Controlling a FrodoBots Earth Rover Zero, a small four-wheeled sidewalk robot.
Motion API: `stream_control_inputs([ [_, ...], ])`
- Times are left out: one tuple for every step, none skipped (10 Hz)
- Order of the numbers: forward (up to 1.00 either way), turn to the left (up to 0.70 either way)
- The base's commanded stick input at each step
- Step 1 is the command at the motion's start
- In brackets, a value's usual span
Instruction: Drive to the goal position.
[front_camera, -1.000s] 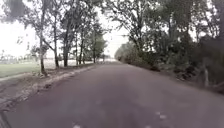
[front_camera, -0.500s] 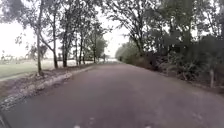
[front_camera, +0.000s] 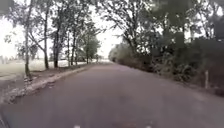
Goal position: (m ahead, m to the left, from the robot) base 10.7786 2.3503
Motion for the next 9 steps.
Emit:
stream_control_inputs([
  [0.70,0.00],
  [0.70,0.00],
  [0.70,0.00],
  [0.70,0.00],
  [0.70,0.00],
  [0.70,0.00],
  [0.70,-0.22],
  [0.70,-0.16],
  [0.70,0.00],
])
